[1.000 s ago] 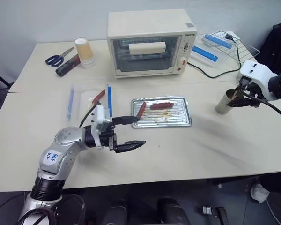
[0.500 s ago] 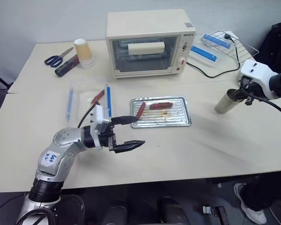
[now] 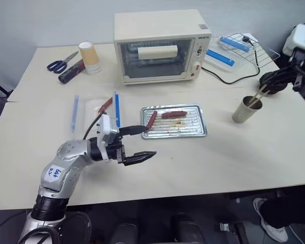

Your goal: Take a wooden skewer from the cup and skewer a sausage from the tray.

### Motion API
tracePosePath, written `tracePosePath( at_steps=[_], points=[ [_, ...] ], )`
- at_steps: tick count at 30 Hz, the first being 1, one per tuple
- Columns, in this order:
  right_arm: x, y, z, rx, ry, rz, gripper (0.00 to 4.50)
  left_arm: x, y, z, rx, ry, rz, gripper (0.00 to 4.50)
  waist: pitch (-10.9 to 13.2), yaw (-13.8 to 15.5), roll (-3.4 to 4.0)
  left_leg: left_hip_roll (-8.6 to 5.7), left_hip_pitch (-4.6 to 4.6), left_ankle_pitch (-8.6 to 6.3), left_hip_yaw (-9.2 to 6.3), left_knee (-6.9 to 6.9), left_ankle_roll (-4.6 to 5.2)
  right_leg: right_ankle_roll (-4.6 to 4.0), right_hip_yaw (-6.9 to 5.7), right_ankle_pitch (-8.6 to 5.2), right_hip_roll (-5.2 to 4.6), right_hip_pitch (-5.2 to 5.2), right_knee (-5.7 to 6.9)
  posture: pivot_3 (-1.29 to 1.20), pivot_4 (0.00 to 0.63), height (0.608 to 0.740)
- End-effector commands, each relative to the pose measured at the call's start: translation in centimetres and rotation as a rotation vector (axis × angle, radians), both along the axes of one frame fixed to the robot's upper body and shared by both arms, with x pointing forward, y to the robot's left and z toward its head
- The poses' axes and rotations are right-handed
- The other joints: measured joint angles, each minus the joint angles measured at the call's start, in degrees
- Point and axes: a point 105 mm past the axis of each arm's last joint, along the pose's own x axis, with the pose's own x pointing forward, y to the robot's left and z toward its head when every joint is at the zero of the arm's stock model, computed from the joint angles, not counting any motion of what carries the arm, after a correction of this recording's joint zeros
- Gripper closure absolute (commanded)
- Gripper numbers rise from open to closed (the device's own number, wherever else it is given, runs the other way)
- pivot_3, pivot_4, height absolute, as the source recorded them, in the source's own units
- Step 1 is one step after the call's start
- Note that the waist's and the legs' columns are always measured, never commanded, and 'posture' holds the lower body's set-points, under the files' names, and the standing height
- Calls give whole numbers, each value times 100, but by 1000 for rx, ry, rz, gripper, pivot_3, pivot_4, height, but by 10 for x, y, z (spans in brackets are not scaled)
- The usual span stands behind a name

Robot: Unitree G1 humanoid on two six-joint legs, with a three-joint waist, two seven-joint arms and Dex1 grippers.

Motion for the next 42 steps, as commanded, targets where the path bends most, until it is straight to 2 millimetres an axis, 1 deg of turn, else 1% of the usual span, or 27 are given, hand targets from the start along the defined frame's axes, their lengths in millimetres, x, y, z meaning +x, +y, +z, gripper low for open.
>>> tracePosePath(
  at_steps=[1,4,5,7,8,11,12,14,15,17,19,21,24,27,30,33,34,42],
  points=[
    [-26,25,27,201,-16,160,4484,4,20,5,-3,-49,106,0,0,3,0,4,0,-1,1,0,-2,0,1,0,1,-3,0,0,150,740],
    [-34,40,13,348,17,273,4484,3,28,5,-15,-59,160,0,-2,20,-7,9,-2,-3,0,0,-4,-3,-2,2,2,-5,-1,0,150,740],
    [-36,48,7,428,18,318,4484,1,29,6,-21,-61,161,0,-2,25,-10,10,-2,-4,-2,1,-4,-3,-5,2,3,-1,-1,0,150,740],
    [-37,61,-5,637,49,346,4484,-4,28,8,-22,-82,140,0,-4,29,-14,9,-4,-6,-3,14,0,-6,-10,4,1,7,0,0,150,740],
    [-39,69,-13,718,78,365,4484,-7,24,10,-31,-91,117,0,-4,30,-14,9,-3,-6,-3,18,0,-6,-10,5,0,9,2,0,150,740],
    [-50,92,-34,873,162,424,4484,-8,12,18,-82,-72,56,0,-4,56,-10,8,-9,-5,-1,28,0,-7,-11,9,-1,-4,17,0,150,740],
    [-52,101,-38,939,184,440,4484,-9,5,20,-97,-61,22,0,-4,73,-10,8,-13,-5,-3,28,-1,-7,-13,9,-1,-10,20,0,150,740],
    [-53,113,-42,1042,222,449,4484,-10,-4,23,-108,-54,-24,0,-4,78,-10,8,-17,-5,-5,33,-2,-7,-17,9,0,-13,24,0,150,740],
    [-54,119,-44,1072,243,457,4484,-9,-9,25,-116,-48,-47,0,-5,75,-9,6,-17,-5,-3,36,-2,-7,-16,10,-2,-13,25,0,150,740],
    [-59,132,-61,1041,300,453,4484,-5,-20,33,-174,-24,-86,0,-5,84,-9,5,-17,-4,-4,37,-2,-7,-17,11,-2,-13,28,0,150,740],
    [-63,139,-69,1047,344,459,4484,-5,-29,37,-191,-16,-127,0,-5,107,-9,5,-17,-5,-6,37,-2,-7,-20,11,-1,-13,28,0,150,740],
    [-68,144,-70,1072,378,483,4484,-4,-37,39,-205,-18,-147,0,-6,107,-11,5,-17,-5,-8,37,-2,-7,-21,11,-1,-12,27,0,150,740],
    [-71,149,-74,1079,403,486,4484,-4,-45,46,-247,-5,-172,0,-6,52,-11,2,-17,-4,-2,38,-1,-7,-19,11,-1,-14,34,0,150,740],
    [-73,153,-76,1105,423,493,4484,-8,-50,47,-247,7,-213,0,-6,-34,-11,8,-16,-4,-3,32,-1,-7,-20,11,3,-19,41,0,150,740],
    [-74,155,-77,1115,429,493,4484,-9,-52,45,-248,20,-224,0,-6,-43,-11,7,-15,-3,-3,32,-2,-7,-20,11,2,-21,47,0,150,740],
    [-76,154,-77,1124,438,493,4500,-8,-52,44,-250,26,-223,548,-6,-42,-11,6,-15,-3,-3,33,-2,-7,-20,11,2,-21,45,0,150,740],
    [-76,154,-77,1127,439,494,4500,-8,-52,44,-250,27,-221,796,-6,-41,-11,6,-15,-3,-3,33,-2,-7,-20,11,1,-20,45,0,150,740],
    [-77,150,-77,1171,449,479,4500,-2,-51,46,-289,21,-176,3098,-6,-9,-11,6,-16,-3,-3,35,-2,-7,-19,11,1,-20,43,0,150,740]
  ],
)
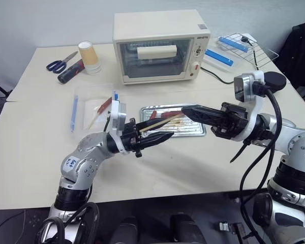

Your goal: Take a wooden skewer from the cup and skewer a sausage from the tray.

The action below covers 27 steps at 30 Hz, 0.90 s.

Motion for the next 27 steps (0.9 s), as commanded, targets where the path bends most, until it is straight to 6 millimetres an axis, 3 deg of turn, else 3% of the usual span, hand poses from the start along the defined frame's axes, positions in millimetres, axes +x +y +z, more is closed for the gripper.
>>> tracePosePath(
  at_steps=[1,5,23,27],
  points=[
    [-4,-3,6,24,-30,-6,4500,1,2,8,-34,-25,17,3408,0,8,0,0,0,0,0,1,0,0,0,0,0,0,0,0,150,740],
    [-5,-3,2,28,-16,-10,4500,1,1,9,-46,-22,23,4489,0,10,0,0,0,0,1,0,0,0,1,0,0,0,-1,0,150,740],
    [-2,-4,-18,31,51,-53,4500,4,4,13,-74,-20,59,4489,0,16,0,0,0,0,1,-1,0,0,1,0,1,2,-6,0,150,740],
    [0,-10,-19,-1,36,-84,3388,8,8,12,-45,-44,102,4500,1,18,-1,3,0,0,0,-1,0,0,0,0,2,3,-8,0,150,740]
  ],
)
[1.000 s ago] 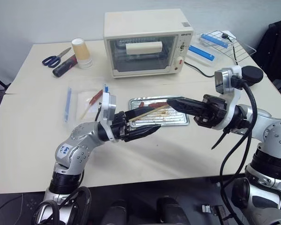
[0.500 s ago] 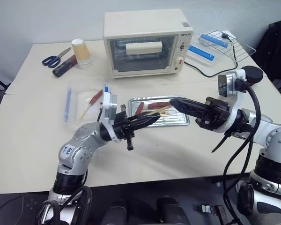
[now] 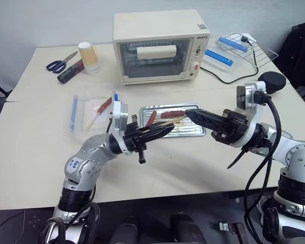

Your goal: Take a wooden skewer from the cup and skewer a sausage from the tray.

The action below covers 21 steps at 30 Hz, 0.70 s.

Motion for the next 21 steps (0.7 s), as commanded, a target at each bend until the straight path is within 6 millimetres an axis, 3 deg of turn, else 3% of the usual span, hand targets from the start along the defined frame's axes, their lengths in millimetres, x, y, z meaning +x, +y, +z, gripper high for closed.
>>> tracePosePath(
  at_steps=[1,6,11,15,18,21],
  points=[
    [-2,-6,0,-56,-38,-30,3122,5,12,10,2,-73,81,4500,0,2,0,0,0,0,1,-1,0,0,0,0,0,0,-1,0,150,740],
    [3,-35,-26,-291,-132,-167,1423,16,45,3,87,-142,242,4500,0,19,0,-2,0,0,3,-4,1,0,0,0,2,3,-12,0,150,740],
    [2,-91,-87,-682,-350,-339,24,5,110,-25,207,-117,460,4500,0,-2,-2,0,1,-4,8,-25,8,0,3,0,2,2,-29,0,150,740],
    [-4,-108,-110,-735,-394,-365,24,-7,137,-35,221,-65,580,4500,1,12,-4,-2,1,-5,12,-12,9,1,6,0,-3,5,-28,0,150,740],
    [6,-101,-102,-693,-436,-385,24,-14,146,-39,218,-41,630,4500,4,0,-9,2,32,3,10,-10,9,4,5,15,-2,48,-42,0,150,740],
    [23,-80,-85,-669,-489,-338,24,-17,143,-39,209,-26,623,4500,4,0,-5,10,73,2,8,-21,9,2,2,16,2,88,-56,0,150,740]
  ],
)
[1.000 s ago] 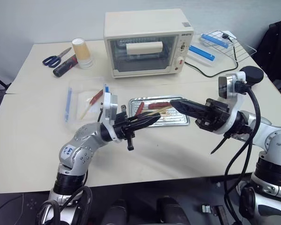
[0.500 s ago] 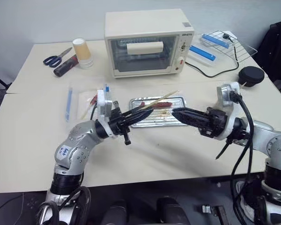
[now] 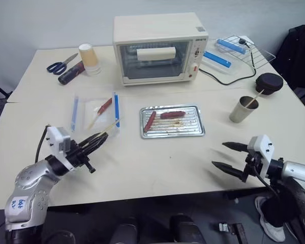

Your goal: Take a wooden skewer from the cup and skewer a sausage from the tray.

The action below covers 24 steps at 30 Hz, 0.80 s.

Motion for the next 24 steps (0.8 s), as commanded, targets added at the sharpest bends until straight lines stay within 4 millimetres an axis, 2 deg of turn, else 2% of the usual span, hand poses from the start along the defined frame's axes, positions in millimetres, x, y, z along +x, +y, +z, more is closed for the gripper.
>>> tracePosePath(
  at_steps=[1,6,10,13,18,24],
  points=[
    [17,22,25,-13,-62,79,24,-5,-5,12,-12,-45,-14,4500,0,10,1,0,-2,0,-4,0,0,0,-3,0,0,-1,0,0,150,740],
    [62,50,38,-115,-9,145,24,1,-16,13,-34,-40,-44,4500,0,1,1,0,-11,-2,-8,-1,-3,-1,-9,0,-2,-9,-6,0,150,740],
    [111,74,50,-199,-5,145,24,7,-25,15,-49,-46,-65,4500,0,-19,1,-2,-21,-2,-6,-2,-3,-1,-11,1,-3,-19,-11,0,150,740],
    [135,86,47,-248,10,143,24,9,-31,15,-58,-51,-73,4500,0,-60,1,0,-26,-2,-7,-8,-5,-1,-15,1,-3,-28,-10,0,150,740],
    [150,95,39,-301,44,145,24,8,-33,16,-70,-55,-69,4500,0,-120,1,-8,-34,-4,-13,-7,-4,-2,-27,1,-11,-29,-13,0,150,740],
    [146,105,28,-294,150,199,24,5,-32,16,-70,-58,-51,4500,-1,-235,1,-2,-33,-2,-9,-6,-7,-2,-25,1,-7,-35,-1,0,150,740]
  ],
)
